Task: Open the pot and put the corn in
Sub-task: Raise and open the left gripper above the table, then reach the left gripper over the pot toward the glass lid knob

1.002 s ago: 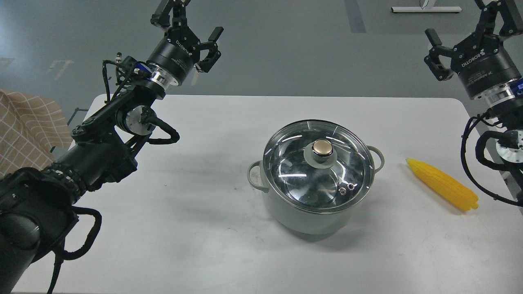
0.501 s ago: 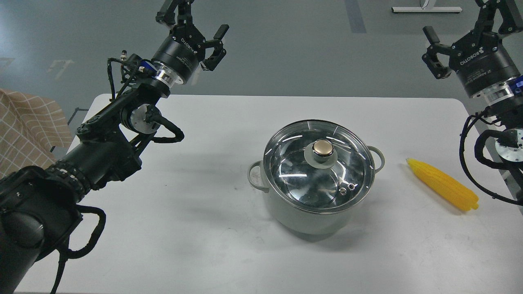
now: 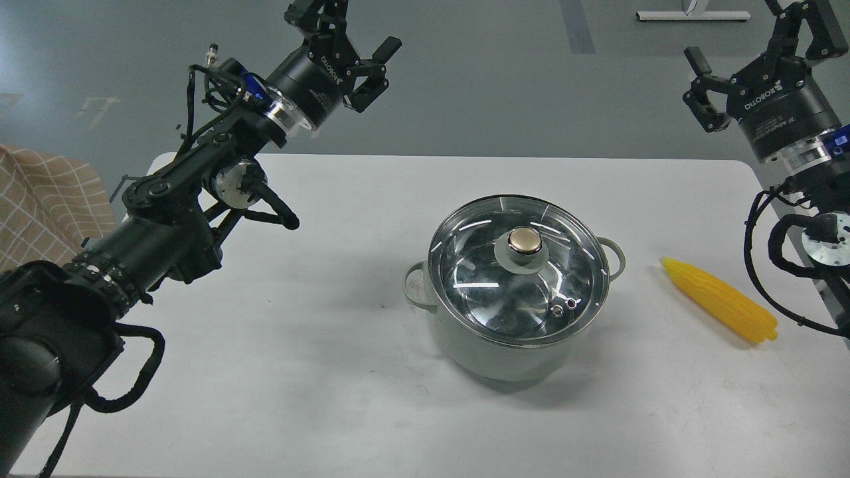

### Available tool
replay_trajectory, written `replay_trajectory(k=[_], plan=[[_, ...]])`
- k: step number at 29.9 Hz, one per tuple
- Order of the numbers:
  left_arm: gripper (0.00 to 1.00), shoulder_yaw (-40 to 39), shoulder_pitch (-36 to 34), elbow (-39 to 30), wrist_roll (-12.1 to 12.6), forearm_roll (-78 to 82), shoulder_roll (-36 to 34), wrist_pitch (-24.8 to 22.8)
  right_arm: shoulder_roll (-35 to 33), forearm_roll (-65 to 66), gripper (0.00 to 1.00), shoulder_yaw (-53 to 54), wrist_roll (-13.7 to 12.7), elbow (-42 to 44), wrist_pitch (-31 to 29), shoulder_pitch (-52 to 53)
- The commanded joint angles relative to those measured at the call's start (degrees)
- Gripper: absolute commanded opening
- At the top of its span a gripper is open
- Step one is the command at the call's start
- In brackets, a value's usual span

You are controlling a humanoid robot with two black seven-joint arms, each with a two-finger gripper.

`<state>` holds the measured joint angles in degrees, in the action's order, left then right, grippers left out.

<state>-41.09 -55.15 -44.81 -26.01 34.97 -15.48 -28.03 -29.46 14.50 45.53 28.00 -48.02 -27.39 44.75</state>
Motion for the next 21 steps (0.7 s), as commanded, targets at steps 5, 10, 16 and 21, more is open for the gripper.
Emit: replay_trajectory(k=[5,10,16,21], plan=[[0.98,0.0,-2.4,-22.2,0.3,26.0,-6.5,3.0,-1.1,-0.1,1.00,-0.1,0.0,-0.1,0.1,-0.4],[0.98,0.0,-2.7,-32.2,0.2,54.3,-7.5,5.6,-1.9,-0.1,1.00,0.0,0.0,-0.8,0.1,-2.2],[0.98,1.9,-2.8,-35.0,-0.1,75.8,-6.8,5.7,-3.7,-0.1,1.00,0.2,0.0,-2.2,0.1,-4.9],[0.98,10.6,-4.3,-34.6,-0.2,85.4,-4.7,9.5,-5.6,-0.1,1.00,0.5,0.0,-3.7,0.1,-6.4]])
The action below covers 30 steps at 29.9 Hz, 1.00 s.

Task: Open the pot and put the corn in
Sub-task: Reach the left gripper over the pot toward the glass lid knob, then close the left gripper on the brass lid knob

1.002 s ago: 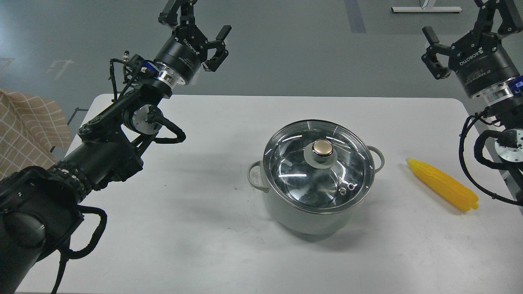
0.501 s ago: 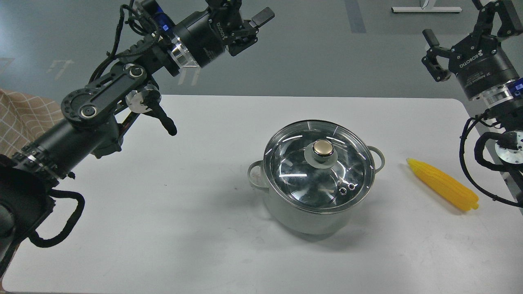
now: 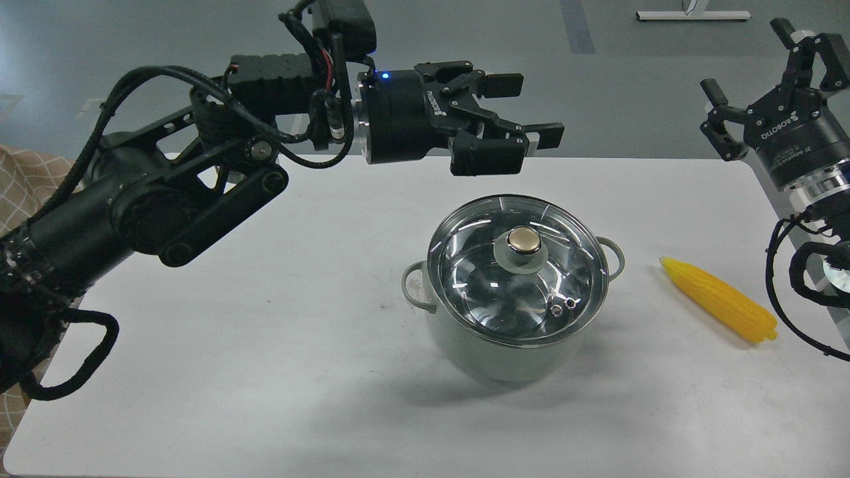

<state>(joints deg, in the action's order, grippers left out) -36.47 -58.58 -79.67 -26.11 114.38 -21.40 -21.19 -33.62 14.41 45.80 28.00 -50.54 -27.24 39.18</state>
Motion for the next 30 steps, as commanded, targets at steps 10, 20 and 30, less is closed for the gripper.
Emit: replay_trajectory(k=[10,20,30], plan=[[0.98,11.7,-0.4,9.2,-0.8,10.6,7.6,4.7,-2.0,0.0,1.00,0.6,0.0,-2.5,0.0,-2.9],[0.98,15.4,0.0,10.9,-1.3,10.6,8.4,5.1,-2.2,0.0,1.00,0.6,0.0,-2.6,0.0,-4.0],[0.95,15.5,0.8,13.3,-1.3,10.6,8.5,5.2,-1.7,0.0,1.00,0.7,0.0,-2.6,0.0,-4.3]])
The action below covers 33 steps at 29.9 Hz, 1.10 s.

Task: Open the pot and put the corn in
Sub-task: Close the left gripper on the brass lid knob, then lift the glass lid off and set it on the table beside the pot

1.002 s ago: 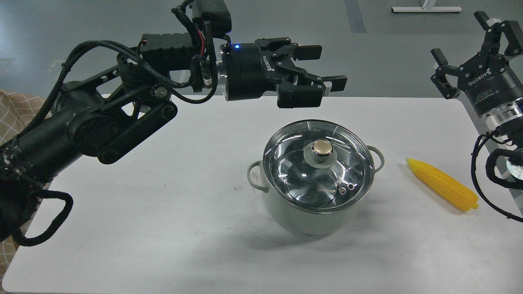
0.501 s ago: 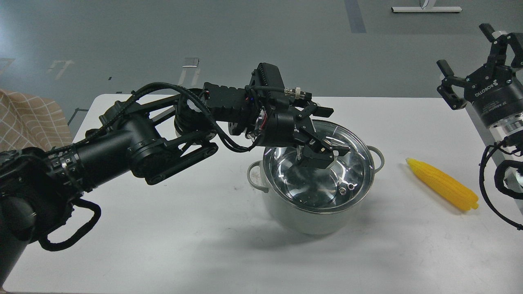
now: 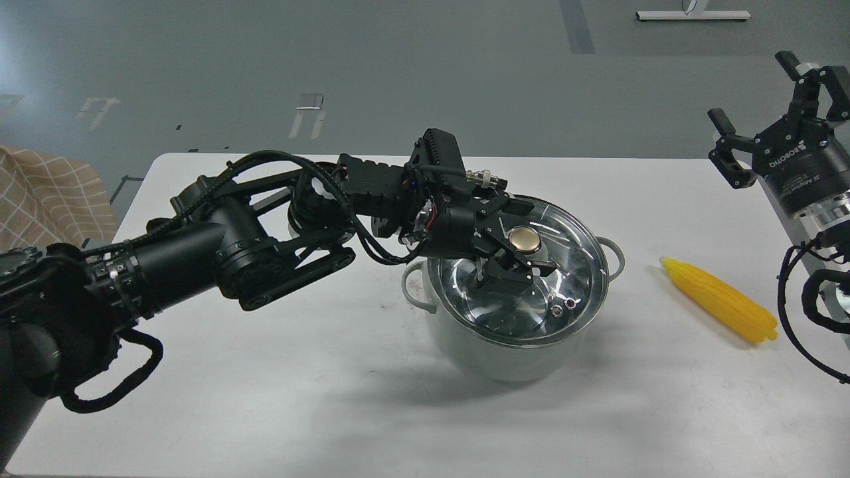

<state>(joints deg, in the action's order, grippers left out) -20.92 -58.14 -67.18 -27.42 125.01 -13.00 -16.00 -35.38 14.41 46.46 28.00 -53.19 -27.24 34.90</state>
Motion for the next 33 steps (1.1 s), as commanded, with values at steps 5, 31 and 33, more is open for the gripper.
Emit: replay_trajectory(k=[5,31,33], plan=[[0.92,-0.1,2.2,1.5,0.0,0.0,0.0,0.4,0.0,0.0,1.00,0.0,0.0,0.0,0.0,-0.1],[0.00,-3.1,-5.4,-3.4,-0.3,-0.7,-7.2,1.1,-0.3,0.1,1.00,0.0,0.0,0.0,0.0,-0.8],[0.00,-3.1,-7.2,-5.1,-0.6,-4.1,-11.9,0.9,-0.4,0.1,1.00,0.1,0.0,0.0,0.0,-0.8]])
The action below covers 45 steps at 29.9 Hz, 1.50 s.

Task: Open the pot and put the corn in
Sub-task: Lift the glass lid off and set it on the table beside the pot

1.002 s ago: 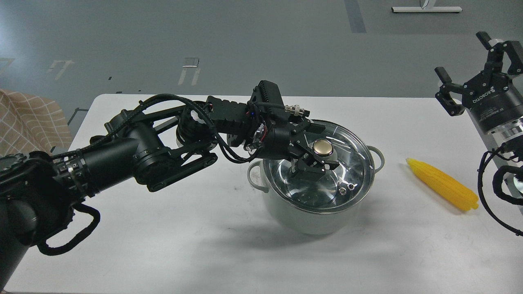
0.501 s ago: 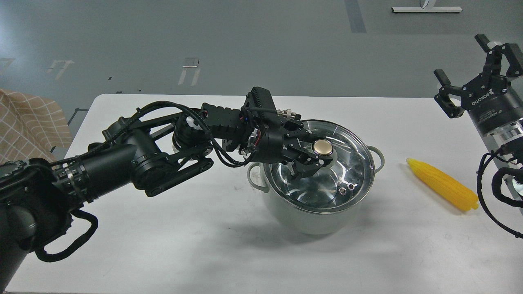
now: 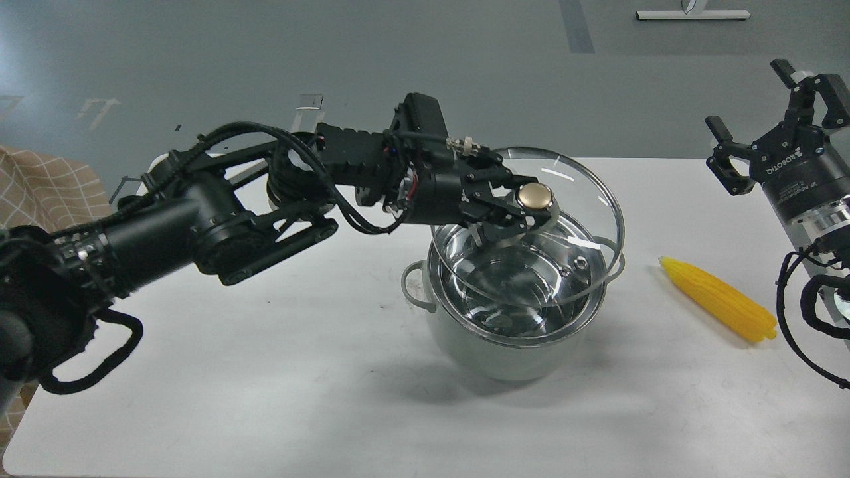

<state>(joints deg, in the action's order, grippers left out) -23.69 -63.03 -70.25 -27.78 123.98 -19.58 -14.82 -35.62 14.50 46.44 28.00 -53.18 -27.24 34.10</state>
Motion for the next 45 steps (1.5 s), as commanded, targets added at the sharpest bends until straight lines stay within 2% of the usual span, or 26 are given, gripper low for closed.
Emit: replay_trajectory(k=[1,5,7,9,11,13,16,19,23,31,37,45], plan=[[0.00,-0.3,-2.7,-2.5,-0.2,-3.8,-6.8,-0.3,-0.2,0.0,1.00,0.1,0.0,0.0,0.0,0.1],[0.00,-0.4,-2.0,-4.2,-0.2,-5.7,-19.7,0.3,-0.2,0.0,1.00,0.1,0.0,0.0,0.0,0.0],[0.00,0.0,-1.4,-4.5,-0.2,-5.8,-23.7,1.1,-0.2,0.0,1.00,0.1,0.0,0.0,0.0,0.0],[0.00,0.3,3.1,-4.5,-0.2,-6.7,-30.5,5.8,-0.2,0.0,1.00,0.1,0.0,0.0,0.0,-0.1],[0.00,0.4,7.0,-4.5,-0.2,-8.0,-33.8,9.8,-0.2,0.0,1.00,0.1,0.0,0.0,0.0,-0.2],[0.00,0.5,9.7,-4.5,-0.2,-8.6,-35.4,12.4,-0.1,0.0,1.00,0.1,0.0,0.0,0.0,-0.2],[0.00,0.0,17.6,-4.4,-0.2,-9.2,-38.8,19.1,-0.1,0.0,1.00,0.1,0.0,0.0,0.0,-0.2],[0.00,-0.7,24.8,-3.8,-0.2,-10.6,-39.3,23.5,-0.2,0.0,1.00,0.1,0.0,0.0,0.0,-0.2],[0.00,-1.2,30.5,-1.4,-0.2,-12.7,-39.0,27.2,-0.2,0.0,1.00,0.1,0.0,0.0,0.0,-0.5],[0.00,-0.5,37.1,8.4,-0.2,-15.8,-35.4,35.5,-0.1,0.2,1.00,0.1,0.0,0.0,0.0,-0.7],[0.01,-0.5,40.1,9.8,-0.2,-17.6,-33.9,37.6,0.1,0.4,1.00,0.1,0.0,0.1,0.0,-0.8],[0.03,-0.3,40.4,12.8,-0.2,-17.5,-29.5,38.0,0.5,0.5,1.00,0.1,0.0,0.2,0.0,-1.0]])
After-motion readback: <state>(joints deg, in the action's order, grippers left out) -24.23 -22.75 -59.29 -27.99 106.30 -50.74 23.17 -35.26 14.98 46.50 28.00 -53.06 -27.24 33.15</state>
